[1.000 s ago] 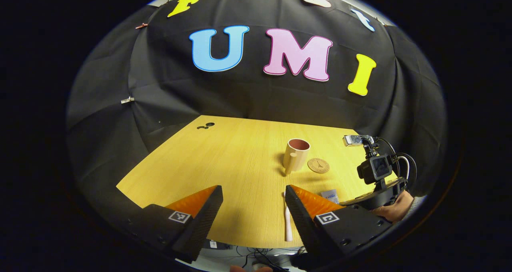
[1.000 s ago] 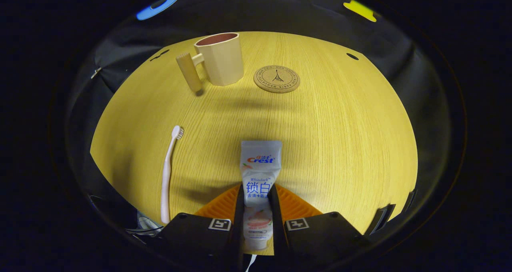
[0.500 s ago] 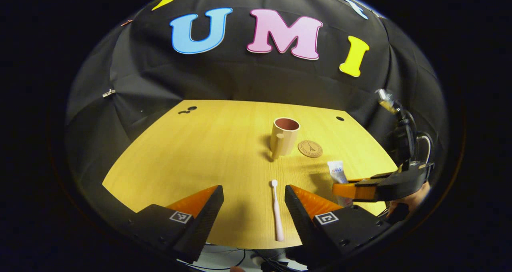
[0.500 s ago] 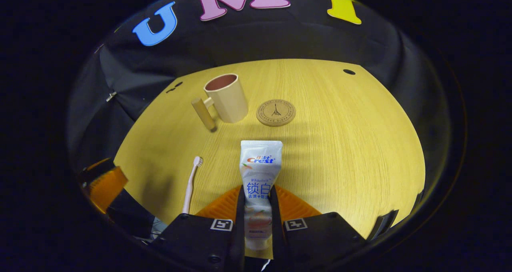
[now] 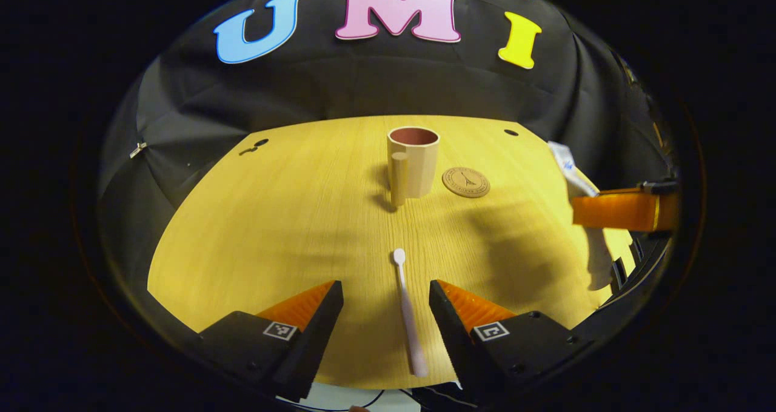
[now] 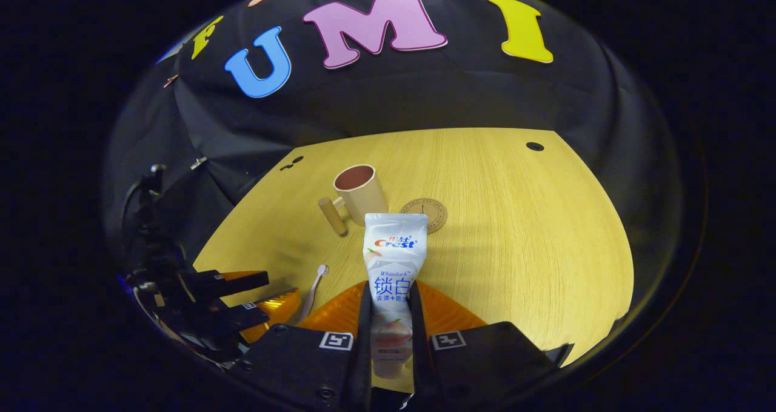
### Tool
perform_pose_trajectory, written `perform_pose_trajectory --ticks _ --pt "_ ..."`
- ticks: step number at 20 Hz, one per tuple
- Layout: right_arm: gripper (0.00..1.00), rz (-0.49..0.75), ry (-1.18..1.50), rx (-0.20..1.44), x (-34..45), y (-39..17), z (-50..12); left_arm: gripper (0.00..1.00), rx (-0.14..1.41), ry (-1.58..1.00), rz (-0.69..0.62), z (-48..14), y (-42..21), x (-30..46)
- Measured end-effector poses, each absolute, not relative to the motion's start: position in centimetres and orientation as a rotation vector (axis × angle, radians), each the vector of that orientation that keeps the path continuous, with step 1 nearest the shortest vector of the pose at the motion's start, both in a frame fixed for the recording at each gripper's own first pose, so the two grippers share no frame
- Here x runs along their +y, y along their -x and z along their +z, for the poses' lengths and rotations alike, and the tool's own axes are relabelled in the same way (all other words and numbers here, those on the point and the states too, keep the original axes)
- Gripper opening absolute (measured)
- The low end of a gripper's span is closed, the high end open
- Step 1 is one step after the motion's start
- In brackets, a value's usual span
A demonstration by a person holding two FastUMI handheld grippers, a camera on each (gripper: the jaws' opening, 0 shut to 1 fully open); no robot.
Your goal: Put the toothbrush and toothpaste on the desktop into the cup, then pick up the cup and place it on the coaster on the desktop.
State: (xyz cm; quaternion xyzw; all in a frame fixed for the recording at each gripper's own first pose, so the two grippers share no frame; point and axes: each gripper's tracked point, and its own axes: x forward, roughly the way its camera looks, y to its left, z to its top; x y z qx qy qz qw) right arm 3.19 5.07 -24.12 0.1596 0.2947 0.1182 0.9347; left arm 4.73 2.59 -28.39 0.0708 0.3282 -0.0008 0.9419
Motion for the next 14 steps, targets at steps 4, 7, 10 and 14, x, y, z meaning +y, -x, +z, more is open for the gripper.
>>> perform_pose_trajectory --ticks 4,7,10,14 --pt "0.32 0.271 -0.335 0.569 4.1 -3.7 -22.0 0.88 0.730 -0.144 0.031 -30.7 -6.1 2.4" --pt "0.32 0.283 -0.326 0.551 3.2 -4.3 -21.5 0.87 0.756 -0.140 0.049 -31.6 -6.7 2.3" --pt "0.32 0.282 -0.328 0.557 2.6 -4.7 -21.8 0.86 0.777 -0.146 0.056 -32.1 -7.3 1.9" --pt "0.31 0.298 -0.321 0.564 1.9 -4.9 -21.8 0.84 0.802 -0.144 0.077 -32.9 -7.3 2.2"
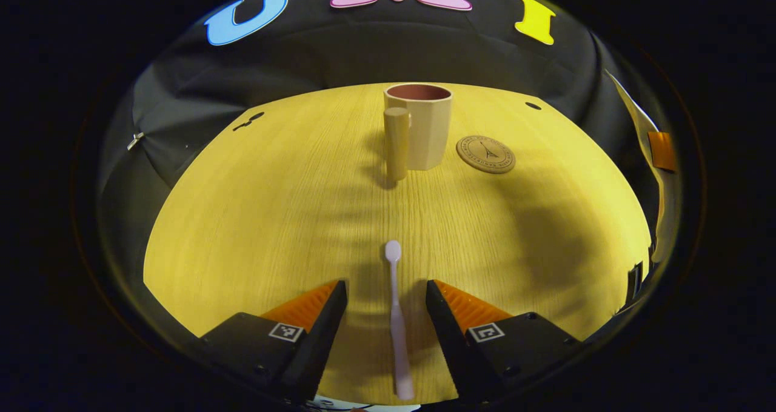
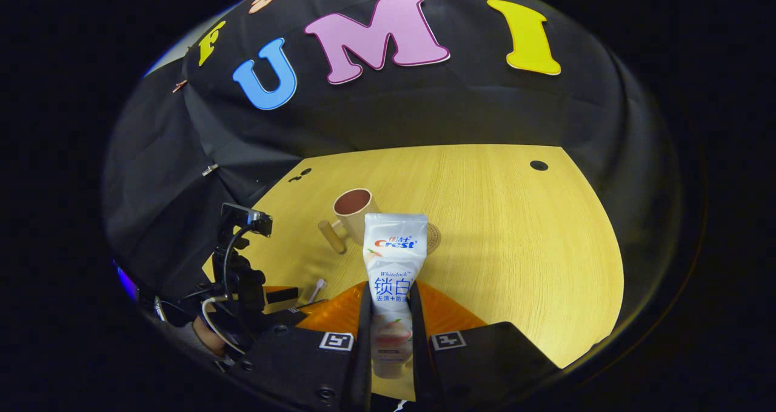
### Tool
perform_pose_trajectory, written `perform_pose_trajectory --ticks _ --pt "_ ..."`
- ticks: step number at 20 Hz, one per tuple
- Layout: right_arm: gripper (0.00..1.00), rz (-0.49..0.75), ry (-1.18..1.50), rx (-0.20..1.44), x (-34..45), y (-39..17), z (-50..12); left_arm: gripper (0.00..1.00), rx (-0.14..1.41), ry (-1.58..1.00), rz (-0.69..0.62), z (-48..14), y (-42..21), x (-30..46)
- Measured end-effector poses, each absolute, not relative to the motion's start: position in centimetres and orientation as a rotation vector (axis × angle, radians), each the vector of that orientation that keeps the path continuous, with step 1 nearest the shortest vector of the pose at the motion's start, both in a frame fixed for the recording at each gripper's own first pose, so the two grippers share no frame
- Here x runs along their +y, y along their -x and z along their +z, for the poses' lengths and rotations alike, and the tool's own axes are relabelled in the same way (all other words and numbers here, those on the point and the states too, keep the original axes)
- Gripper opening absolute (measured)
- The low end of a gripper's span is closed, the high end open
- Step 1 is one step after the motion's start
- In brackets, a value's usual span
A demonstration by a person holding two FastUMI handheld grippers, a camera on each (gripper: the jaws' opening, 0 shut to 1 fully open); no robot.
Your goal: Put the toothbrush and toothpaste on the desktop into the cup, then pick up the cup and place it on the coaster on the desktop.
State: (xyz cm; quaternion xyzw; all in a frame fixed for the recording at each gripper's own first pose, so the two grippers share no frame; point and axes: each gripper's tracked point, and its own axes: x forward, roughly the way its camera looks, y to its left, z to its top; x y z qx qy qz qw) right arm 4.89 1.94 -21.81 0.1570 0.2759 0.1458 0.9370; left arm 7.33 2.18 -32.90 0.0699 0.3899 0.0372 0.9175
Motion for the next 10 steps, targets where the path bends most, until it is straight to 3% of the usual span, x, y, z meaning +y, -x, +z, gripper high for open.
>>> perform_pose_trajectory --ticks 5,10 --pt "0.31 0.315 -0.328 0.571 1.8 -5.0 -21.9 0.82 0.814 -0.103 0.069 -33.4 -7.3 1.8" --pt "0.31 0.318 -0.338 0.562 1.5 -4.8 -21.4 0.56 0.832 -0.118 0.035 -33.4 -7.3 1.0"
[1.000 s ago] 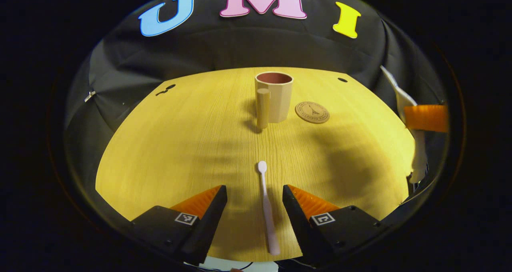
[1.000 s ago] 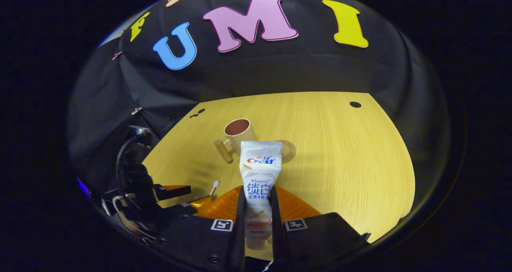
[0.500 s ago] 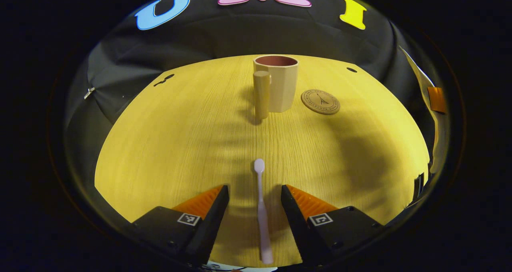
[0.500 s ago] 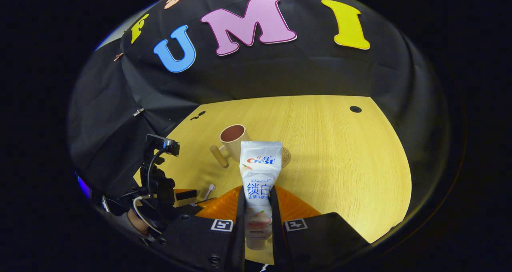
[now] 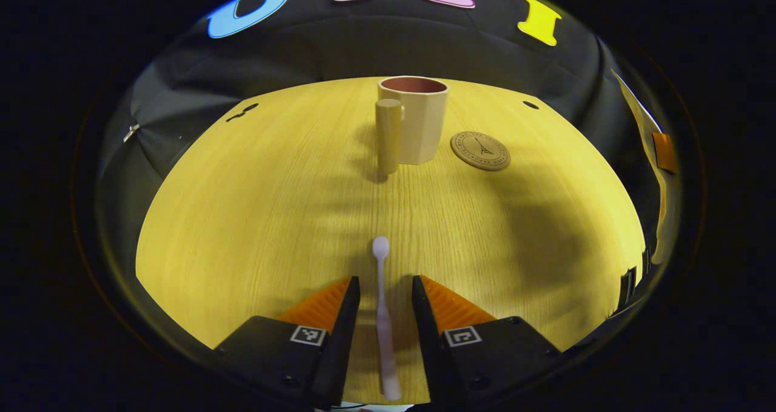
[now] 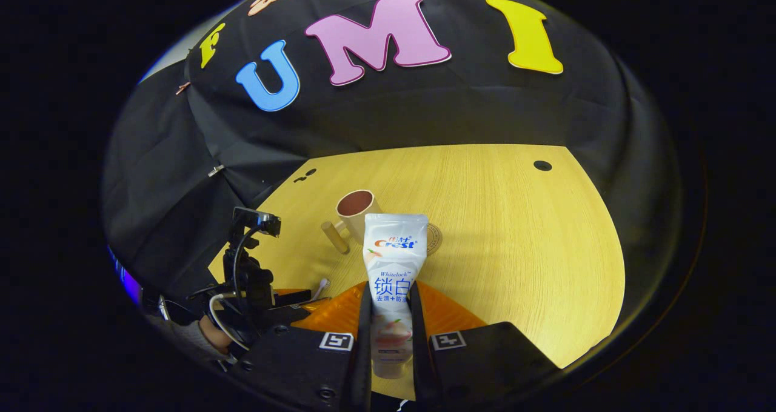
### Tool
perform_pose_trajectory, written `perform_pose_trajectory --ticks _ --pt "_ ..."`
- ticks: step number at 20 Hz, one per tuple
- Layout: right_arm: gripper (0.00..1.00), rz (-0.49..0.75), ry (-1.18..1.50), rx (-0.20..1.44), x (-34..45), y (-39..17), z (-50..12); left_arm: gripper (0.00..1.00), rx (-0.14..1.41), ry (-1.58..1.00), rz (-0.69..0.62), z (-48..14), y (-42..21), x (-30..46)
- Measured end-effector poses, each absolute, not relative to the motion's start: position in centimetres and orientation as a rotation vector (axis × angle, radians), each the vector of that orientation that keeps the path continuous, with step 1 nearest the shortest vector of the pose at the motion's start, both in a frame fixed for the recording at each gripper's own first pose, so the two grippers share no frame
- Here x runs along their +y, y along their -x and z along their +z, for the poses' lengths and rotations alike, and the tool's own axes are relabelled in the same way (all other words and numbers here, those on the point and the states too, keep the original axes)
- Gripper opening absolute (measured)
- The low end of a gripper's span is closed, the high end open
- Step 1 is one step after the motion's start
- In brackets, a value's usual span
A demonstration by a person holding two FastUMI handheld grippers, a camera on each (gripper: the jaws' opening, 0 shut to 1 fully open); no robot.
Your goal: Put the toothbrush and toothpaste on the desktop into the cup, then pick up the cup and place it on the coaster on the desktop.
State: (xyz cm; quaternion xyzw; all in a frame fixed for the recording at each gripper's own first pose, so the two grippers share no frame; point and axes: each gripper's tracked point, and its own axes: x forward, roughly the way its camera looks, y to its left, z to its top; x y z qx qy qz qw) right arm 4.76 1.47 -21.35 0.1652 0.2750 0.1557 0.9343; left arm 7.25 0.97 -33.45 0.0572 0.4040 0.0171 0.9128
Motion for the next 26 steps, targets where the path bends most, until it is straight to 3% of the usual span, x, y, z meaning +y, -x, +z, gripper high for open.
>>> perform_pose_trajectory --ticks 2,4,6,12,16,18,26 --pt "0.31 0.312 -0.347 0.560 1.3 -4.7 -21.3 0.48 0.843 -0.130 0.025 -33.6 -7.3 0.7" --pt "0.31 0.305 -0.351 0.556 1.2 -4.6 -21.1 0.15 0.850 -0.133 0.032 -33.6 -7.5 0.8" --pt "0.31 0.298 -0.356 0.553 1.1 -4.5 -21.1 0.07 0.847 -0.122 0.035 -33.6 -7.5 0.9" --pt "0.31 0.277 -0.365 0.543 0.9 -4.1 -20.4 0.05 0.865 -0.070 0.001 -33.3 -7.6 0.9" --pt "0.31 0.259 -0.372 0.537 0.8 -3.8 -20.4 0.10 0.844 -0.005 -0.020 -33.1 -7.5 1.0" --pt "0.31 0.251 -0.376 0.532 0.8 -3.7 -20.3 0.06 0.836 0.027 -0.027 -32.7 -7.2 1.1" --pt "0.31 0.255 -0.389 0.476 1.4 -4.3 -18.3 0.06 0.673 0.066 -0.087 -26.1 -6.6 0.2"
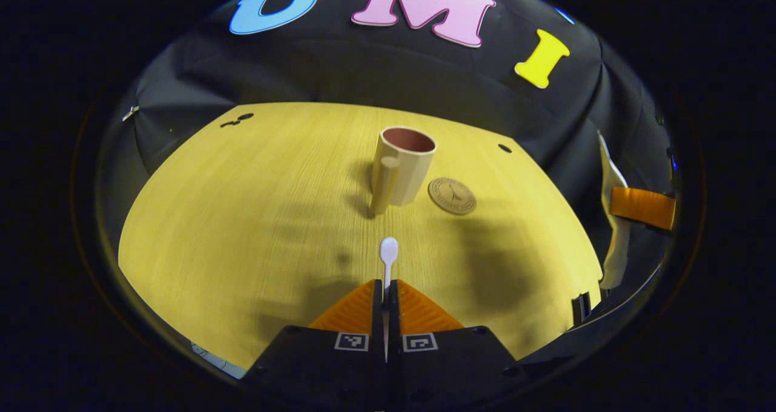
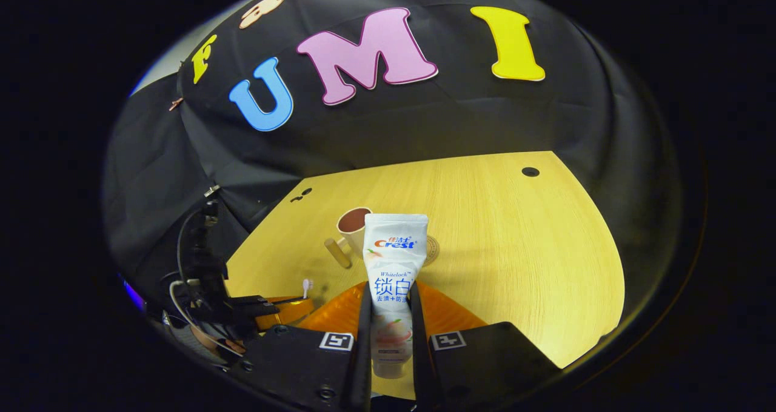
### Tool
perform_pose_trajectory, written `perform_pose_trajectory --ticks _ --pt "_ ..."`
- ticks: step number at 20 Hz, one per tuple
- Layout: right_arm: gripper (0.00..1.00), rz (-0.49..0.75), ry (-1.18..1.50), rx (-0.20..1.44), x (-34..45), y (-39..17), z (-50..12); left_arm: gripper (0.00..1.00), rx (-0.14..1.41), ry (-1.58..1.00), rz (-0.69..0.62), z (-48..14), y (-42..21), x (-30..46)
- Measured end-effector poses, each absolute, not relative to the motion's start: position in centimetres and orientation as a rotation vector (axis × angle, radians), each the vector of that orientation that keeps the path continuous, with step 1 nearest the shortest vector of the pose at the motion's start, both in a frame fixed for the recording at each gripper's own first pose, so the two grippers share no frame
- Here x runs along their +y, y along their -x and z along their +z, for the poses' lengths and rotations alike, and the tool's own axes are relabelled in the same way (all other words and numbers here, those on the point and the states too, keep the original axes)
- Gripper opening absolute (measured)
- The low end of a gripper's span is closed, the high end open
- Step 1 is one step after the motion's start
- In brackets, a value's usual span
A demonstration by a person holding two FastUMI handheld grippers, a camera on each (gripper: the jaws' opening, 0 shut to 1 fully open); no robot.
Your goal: Put the toothbrush and toothpaste on the desktop into the cup, then pick up the cup and place it on the coaster on the desktop.
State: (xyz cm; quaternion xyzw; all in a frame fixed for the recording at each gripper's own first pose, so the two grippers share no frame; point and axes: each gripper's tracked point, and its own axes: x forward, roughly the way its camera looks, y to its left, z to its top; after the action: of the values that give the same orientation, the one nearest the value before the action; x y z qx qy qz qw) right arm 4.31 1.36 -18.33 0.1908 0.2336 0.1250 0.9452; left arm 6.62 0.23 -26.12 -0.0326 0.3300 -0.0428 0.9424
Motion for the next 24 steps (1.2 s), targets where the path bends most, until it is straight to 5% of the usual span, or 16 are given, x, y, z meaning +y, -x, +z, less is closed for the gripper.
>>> perform_pose_trajectory --ticks 15,24 --pt "0.31 0.346 -0.449 0.189 6.0 -18.7 -8.6 0.06 0.451 0.118 -0.126 -15.6 -6.2 0.3" --pt "0.31 0.387 -0.467 0.156 10.6 -26.5 -10.8 0.06 0.397 0.125 -0.131 -12.3 -5.0 0.4"
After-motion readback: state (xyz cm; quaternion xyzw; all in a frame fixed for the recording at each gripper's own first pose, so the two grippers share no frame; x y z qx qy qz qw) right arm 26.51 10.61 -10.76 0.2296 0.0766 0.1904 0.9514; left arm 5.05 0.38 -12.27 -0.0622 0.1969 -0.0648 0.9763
